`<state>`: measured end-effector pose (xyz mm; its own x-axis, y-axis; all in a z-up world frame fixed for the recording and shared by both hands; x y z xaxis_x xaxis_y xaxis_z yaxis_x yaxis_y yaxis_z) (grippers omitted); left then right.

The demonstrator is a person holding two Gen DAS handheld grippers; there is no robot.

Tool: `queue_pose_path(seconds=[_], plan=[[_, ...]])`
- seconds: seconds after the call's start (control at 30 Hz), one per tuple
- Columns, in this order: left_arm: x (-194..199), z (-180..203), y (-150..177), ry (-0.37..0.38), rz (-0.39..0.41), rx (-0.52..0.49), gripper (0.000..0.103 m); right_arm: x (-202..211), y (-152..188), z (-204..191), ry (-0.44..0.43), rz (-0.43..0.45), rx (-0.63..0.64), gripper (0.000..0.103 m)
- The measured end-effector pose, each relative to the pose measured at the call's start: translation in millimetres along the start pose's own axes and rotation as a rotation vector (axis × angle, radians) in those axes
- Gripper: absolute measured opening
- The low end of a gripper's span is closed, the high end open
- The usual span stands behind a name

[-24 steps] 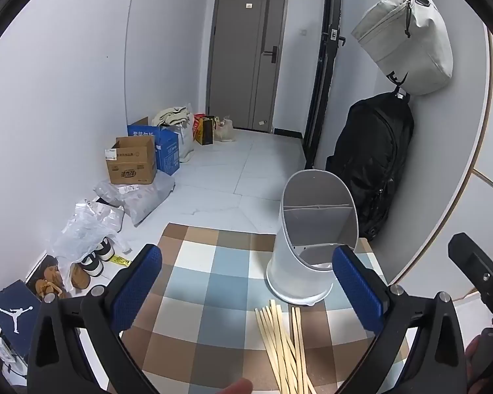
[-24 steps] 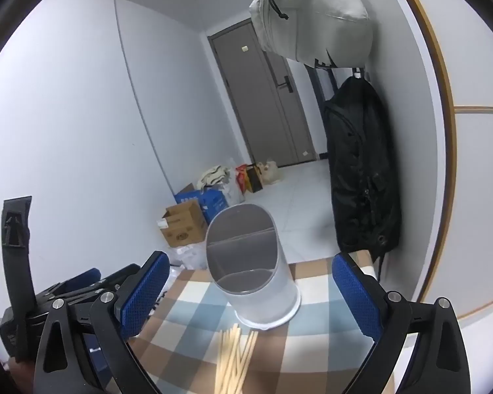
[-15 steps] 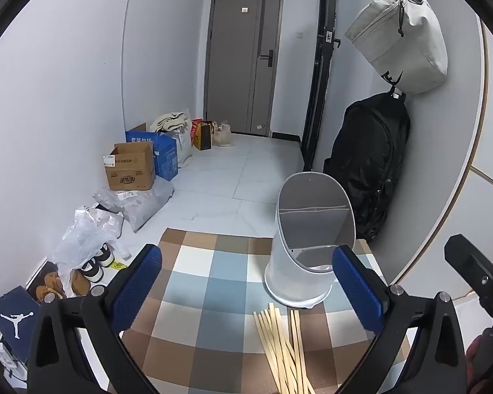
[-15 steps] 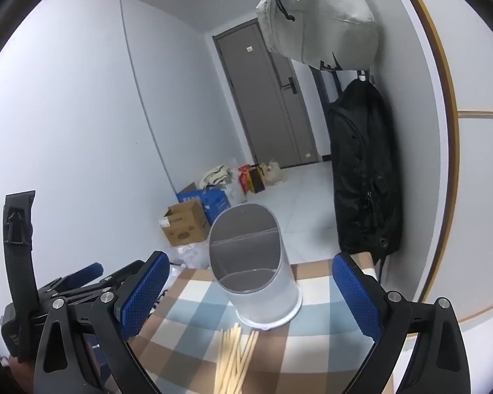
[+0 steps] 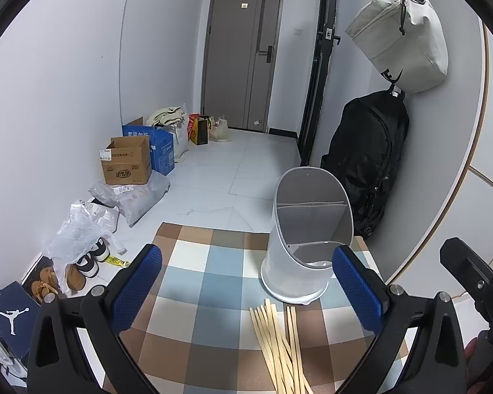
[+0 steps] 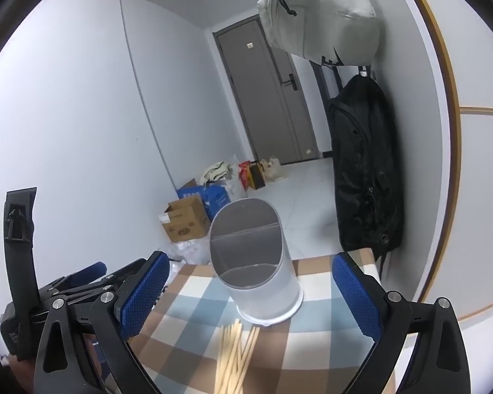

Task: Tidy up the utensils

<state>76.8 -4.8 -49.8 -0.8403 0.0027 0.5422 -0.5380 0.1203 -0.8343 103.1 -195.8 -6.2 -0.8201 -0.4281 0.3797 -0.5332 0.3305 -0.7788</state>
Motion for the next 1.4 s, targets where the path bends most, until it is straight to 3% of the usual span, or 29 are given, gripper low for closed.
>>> queue_pose_path(seconds=[1.4], plan=[[-2.5, -0.1, 4.6, 0.003, -0.016, 0.002, 0.101, -0.9, -2.2, 4.1, 0.012, -0.01, -0.008, 0.1]])
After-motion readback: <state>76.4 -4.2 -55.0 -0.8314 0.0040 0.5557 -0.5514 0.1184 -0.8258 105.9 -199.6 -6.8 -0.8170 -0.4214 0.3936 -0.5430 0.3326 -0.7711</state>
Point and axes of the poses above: each gripper's, at about its wrist camera, not at the fingertips, and x roughly against the way its jaws point, z to its right, y to its underside, the point moved 9 cm from there along -x, roughly the way its jaws point, and after that the axes turned 15 degrees about -x, right-handed, at the moved point
